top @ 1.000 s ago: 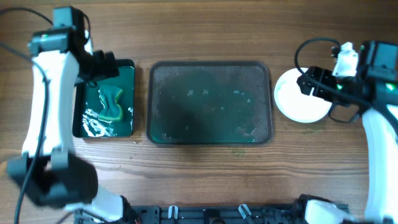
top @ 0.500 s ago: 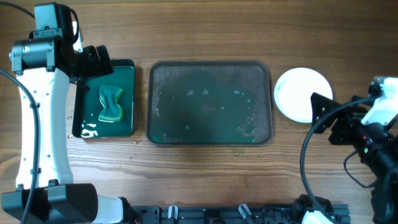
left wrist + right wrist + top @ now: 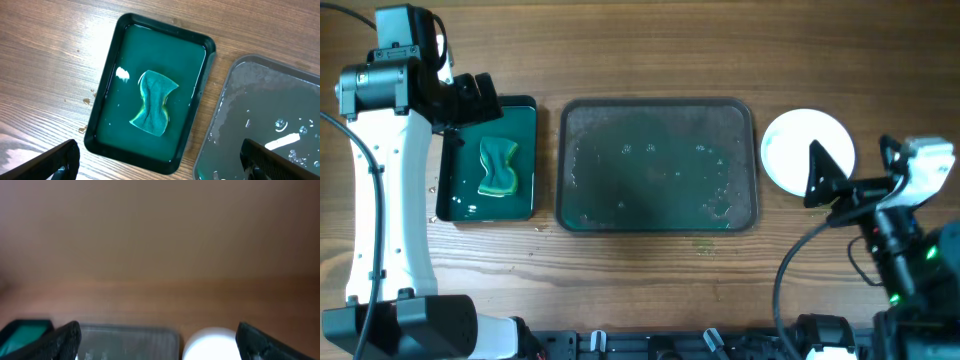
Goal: Clean dirty plates on tray and stack at the side
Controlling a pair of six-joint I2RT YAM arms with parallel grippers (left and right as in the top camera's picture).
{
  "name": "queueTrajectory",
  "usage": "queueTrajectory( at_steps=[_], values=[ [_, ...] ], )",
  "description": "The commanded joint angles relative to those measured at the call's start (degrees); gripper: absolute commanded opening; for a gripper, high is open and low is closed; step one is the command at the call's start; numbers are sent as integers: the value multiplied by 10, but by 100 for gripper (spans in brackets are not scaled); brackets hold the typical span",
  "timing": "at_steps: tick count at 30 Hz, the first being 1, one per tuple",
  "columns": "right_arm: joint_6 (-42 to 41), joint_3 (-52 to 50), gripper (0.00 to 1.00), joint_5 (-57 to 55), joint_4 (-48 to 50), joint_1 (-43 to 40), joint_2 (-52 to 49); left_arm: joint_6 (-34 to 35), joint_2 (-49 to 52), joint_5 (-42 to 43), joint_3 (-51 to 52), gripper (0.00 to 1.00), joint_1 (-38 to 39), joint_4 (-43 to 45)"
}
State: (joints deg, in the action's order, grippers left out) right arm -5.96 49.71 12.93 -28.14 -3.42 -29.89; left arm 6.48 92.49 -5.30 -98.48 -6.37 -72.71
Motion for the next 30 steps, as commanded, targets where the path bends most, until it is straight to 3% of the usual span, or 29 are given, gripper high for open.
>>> queueTrajectory(
  at_steps=[1, 8, 13, 16, 30],
  values=[
    [-7, -164, 100, -31, 144, 20, 85, 2, 5, -1, -1, 100, 2, 0],
    [-7, -402, 100, -46, 321, 59, 207, 2, 5, -1, -1, 100, 2, 0],
    [-21, -494, 100, -46, 340, 61, 298, 2, 5, -1, -1, 100, 2, 0],
    [-21, -494, 100, -46, 287, 61, 297, 2, 5, -1, -1, 100, 2, 0],
    [-21, -494, 100, -42, 287, 61, 292, 2, 5, -1, -1, 100, 2, 0]
  ],
)
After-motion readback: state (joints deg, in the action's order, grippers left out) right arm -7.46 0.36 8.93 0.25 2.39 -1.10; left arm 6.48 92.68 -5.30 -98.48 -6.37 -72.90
